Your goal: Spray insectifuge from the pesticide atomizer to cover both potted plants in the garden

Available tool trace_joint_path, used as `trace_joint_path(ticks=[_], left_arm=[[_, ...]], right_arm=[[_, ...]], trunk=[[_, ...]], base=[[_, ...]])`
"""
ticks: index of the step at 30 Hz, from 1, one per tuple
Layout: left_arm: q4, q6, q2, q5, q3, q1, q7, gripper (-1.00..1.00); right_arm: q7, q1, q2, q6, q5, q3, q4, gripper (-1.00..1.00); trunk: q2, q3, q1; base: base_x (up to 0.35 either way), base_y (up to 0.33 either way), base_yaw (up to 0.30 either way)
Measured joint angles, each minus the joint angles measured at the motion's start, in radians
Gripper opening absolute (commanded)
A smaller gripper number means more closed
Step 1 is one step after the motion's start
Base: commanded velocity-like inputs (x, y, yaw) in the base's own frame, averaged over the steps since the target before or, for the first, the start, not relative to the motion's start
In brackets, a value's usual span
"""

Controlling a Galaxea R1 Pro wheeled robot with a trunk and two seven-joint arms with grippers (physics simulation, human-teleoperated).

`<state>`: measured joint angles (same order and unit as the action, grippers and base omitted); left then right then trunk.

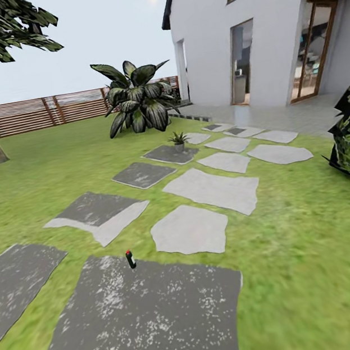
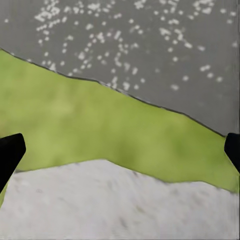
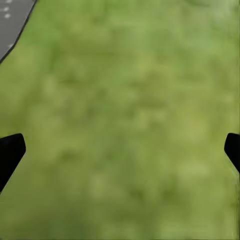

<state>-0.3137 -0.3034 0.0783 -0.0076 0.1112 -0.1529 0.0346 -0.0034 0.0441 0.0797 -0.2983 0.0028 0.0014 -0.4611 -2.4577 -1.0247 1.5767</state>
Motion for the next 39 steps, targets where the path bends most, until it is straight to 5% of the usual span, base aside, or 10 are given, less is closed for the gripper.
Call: trace_joint_path(ticks=[19, 39], left_arm=[[0.000, 0.000, 0.000, 0.000, 0.000, 0.000, 0.000, 1.00], [0.000, 0.000, 0.001, 0.001, 0.002, 0.000, 0.000, 1.00]], right_arm=[[0.000, 0.000, 0.000, -0.001, 0.000, 0.000, -0.001, 1.00], [0.000, 0.000, -0.001, 0.000, 0.000, 0.000, 0.000, 1.00]], trunk=[[0.000, 0.000, 0.000], [0.000, 0.000, 0.000]], base=[[0.277, -0.133, 0.028], [0.290, 0.006, 0.085]])
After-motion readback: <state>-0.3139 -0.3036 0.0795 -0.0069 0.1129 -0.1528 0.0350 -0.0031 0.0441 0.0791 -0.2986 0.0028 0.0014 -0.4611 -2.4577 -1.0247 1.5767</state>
